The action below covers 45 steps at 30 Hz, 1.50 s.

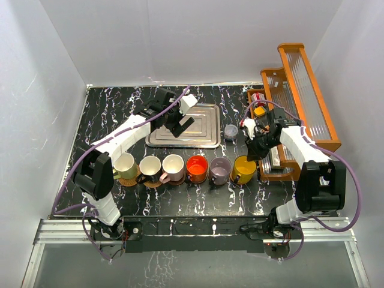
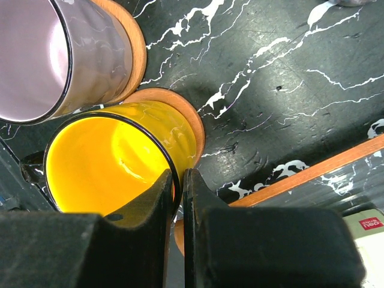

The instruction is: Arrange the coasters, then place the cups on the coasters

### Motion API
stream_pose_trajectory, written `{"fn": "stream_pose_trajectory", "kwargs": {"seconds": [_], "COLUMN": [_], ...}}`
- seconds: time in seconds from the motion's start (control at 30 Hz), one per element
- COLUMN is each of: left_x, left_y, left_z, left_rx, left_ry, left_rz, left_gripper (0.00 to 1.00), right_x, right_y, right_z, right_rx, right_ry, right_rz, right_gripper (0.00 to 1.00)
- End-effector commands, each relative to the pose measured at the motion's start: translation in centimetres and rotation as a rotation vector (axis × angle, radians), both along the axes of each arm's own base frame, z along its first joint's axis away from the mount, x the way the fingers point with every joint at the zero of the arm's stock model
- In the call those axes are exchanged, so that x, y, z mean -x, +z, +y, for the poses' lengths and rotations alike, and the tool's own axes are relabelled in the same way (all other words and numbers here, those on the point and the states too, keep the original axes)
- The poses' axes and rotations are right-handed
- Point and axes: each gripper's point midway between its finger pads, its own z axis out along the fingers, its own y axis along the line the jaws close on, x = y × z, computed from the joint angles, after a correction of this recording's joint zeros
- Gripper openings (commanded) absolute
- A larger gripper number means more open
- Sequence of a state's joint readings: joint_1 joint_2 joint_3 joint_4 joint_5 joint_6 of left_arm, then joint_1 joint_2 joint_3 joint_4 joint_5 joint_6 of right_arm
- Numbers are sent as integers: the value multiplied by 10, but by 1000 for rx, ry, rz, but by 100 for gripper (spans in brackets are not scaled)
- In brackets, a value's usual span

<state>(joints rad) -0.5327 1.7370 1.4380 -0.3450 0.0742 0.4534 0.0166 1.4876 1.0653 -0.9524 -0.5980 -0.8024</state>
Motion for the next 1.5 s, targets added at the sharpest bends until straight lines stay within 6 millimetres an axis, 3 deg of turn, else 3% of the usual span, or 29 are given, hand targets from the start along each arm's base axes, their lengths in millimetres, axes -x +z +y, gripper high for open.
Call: {"fn": "stream_pose_trajectory", "kwargs": {"seconds": [0.0, 0.53, 0.8, 1.27, 1.4, 1.47], "left_x": [3, 4, 4, 4, 4, 4], "left_y": [28, 26, 25, 27, 29, 31], "left_z": [4, 4, 4, 5, 6, 7], "left_rx": [22, 19, 14, 9, 6, 10], "left_ry": [-3, -9, -12, -13, -9, -6], "left_rz": [-50, -47, -47, -52, -57, -59], "left_gripper": [99, 99, 99, 99, 99, 99], "right_x": [-4, -9, -8, -8, -14, -21], "right_y": [12, 15, 22, 31, 40, 53], "right_z": [10, 10, 10, 10, 7, 7], "right_rx": [-48, -31, -30, -32, -18, -20], "right_ry": [-3, -17, -4, 5, -21, -52], "right_rz": [-41, -73, -90, -101, -115, -138], "right_gripper": [0, 0, 7, 27, 37, 52]}}
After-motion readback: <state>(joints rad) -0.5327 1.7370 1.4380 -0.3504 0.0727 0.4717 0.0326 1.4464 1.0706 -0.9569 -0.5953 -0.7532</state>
